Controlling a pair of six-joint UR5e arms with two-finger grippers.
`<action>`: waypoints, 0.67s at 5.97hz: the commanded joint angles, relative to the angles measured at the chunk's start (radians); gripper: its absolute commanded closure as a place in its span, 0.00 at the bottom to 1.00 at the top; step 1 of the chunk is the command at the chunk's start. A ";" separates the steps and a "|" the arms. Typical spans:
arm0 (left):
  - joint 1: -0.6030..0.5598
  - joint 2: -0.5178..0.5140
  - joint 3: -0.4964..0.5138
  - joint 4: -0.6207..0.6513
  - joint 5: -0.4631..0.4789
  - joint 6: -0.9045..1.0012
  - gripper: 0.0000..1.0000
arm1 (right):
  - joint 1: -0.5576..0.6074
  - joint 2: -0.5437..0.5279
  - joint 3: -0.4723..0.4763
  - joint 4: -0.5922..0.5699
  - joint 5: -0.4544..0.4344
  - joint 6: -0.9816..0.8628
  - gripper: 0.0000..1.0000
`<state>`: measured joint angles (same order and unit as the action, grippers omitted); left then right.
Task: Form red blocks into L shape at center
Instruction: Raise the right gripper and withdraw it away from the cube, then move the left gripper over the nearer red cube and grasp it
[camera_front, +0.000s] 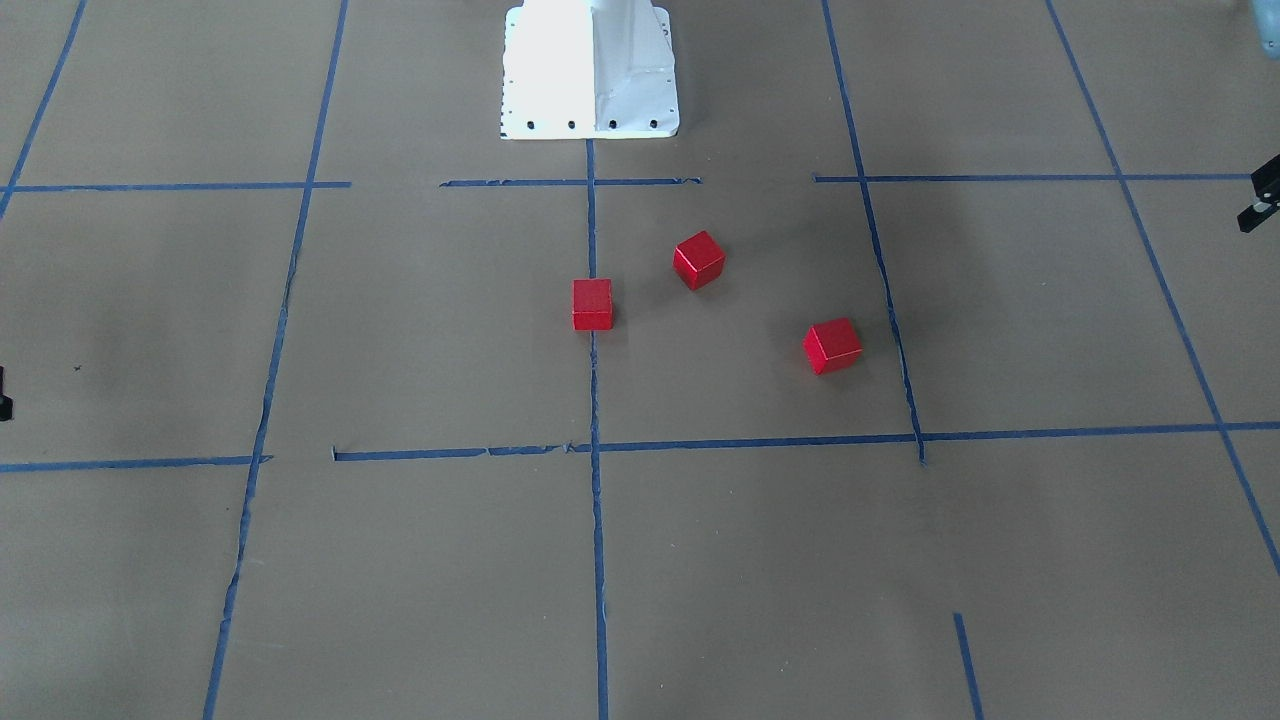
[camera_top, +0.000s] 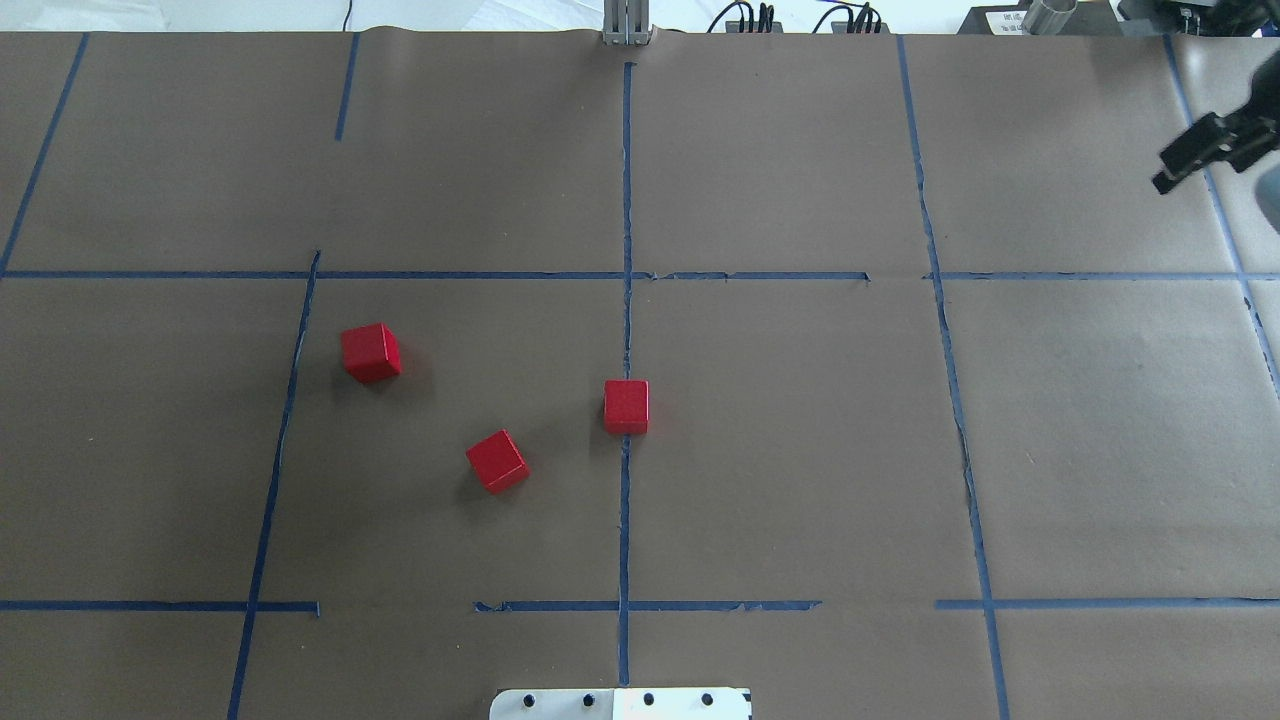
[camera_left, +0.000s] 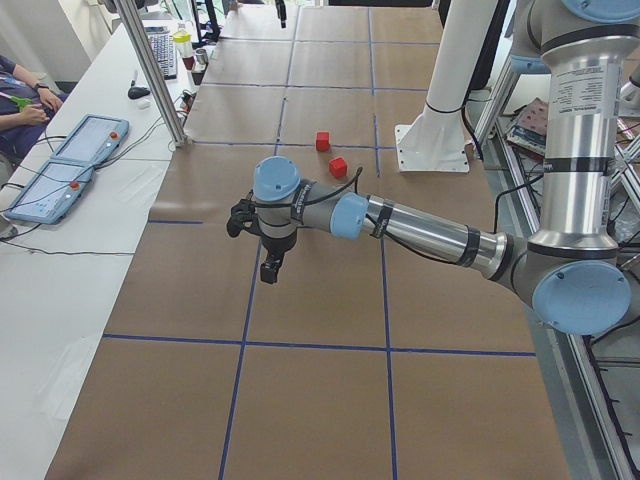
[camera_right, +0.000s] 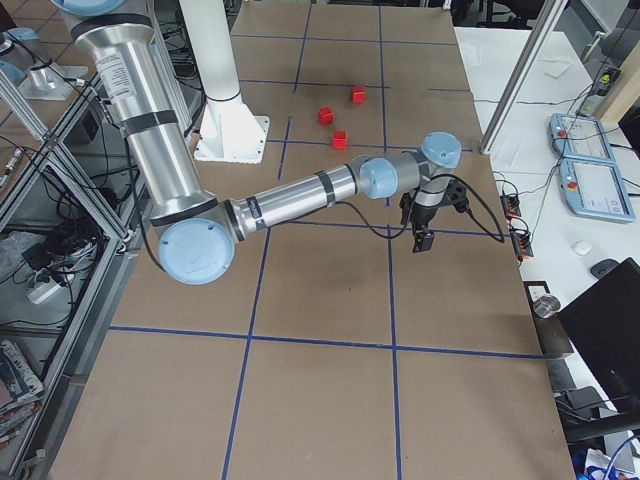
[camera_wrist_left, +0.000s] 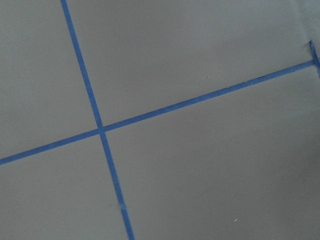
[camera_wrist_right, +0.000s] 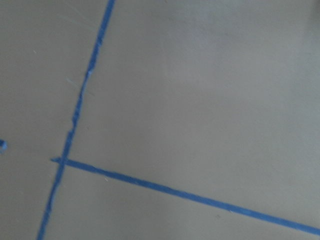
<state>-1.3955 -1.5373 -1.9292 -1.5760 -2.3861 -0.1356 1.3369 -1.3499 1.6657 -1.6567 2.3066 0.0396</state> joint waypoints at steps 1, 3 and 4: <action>0.166 -0.014 -0.133 -0.001 0.081 -0.247 0.00 | 0.130 -0.269 0.168 0.000 0.007 -0.110 0.00; 0.391 -0.111 -0.215 -0.001 0.099 -0.640 0.00 | 0.162 -0.392 0.181 0.009 0.007 -0.170 0.00; 0.547 -0.185 -0.212 -0.001 0.198 -0.882 0.00 | 0.162 -0.391 0.178 0.009 0.005 -0.164 0.00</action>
<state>-0.9878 -1.6519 -2.1345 -1.5770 -2.2587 -0.7894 1.4945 -1.7266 1.8440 -1.6479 2.3125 -0.1227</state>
